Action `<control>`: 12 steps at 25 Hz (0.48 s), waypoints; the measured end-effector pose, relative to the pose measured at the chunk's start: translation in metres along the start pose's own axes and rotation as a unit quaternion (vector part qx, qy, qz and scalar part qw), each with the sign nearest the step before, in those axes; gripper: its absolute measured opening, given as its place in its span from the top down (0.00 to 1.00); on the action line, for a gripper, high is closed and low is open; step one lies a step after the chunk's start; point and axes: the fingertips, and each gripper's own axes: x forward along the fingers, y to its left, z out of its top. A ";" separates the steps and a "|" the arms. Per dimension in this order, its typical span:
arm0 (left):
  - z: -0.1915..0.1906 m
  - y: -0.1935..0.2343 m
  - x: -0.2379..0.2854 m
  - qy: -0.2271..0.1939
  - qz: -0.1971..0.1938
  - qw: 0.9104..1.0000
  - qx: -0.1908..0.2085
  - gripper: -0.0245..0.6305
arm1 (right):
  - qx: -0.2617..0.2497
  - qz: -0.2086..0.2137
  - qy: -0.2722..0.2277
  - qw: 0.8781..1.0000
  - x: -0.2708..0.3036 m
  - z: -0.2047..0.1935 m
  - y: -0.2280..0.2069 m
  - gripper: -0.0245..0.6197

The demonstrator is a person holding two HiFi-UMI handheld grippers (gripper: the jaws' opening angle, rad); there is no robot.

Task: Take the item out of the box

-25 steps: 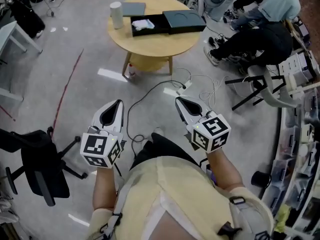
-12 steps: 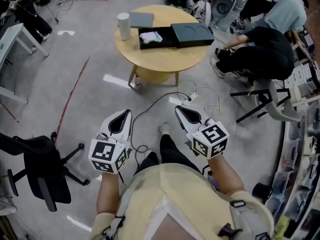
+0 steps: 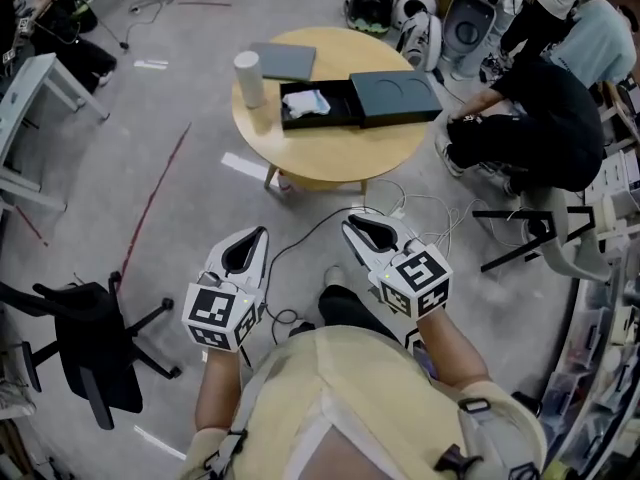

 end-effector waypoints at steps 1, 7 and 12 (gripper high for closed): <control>0.002 0.001 0.008 0.002 0.003 1.000 -0.001 0.96 | 0.000 0.005 0.002 1.000 0.004 0.002 -0.008 0.87; 0.015 0.008 0.048 0.007 0.026 1.000 -0.008 0.96 | -0.018 0.043 0.015 0.999 0.024 0.013 -0.045 0.80; 0.024 0.020 0.071 0.003 0.052 0.999 -0.015 0.96 | -0.049 0.069 0.019 0.996 0.040 0.024 -0.067 0.74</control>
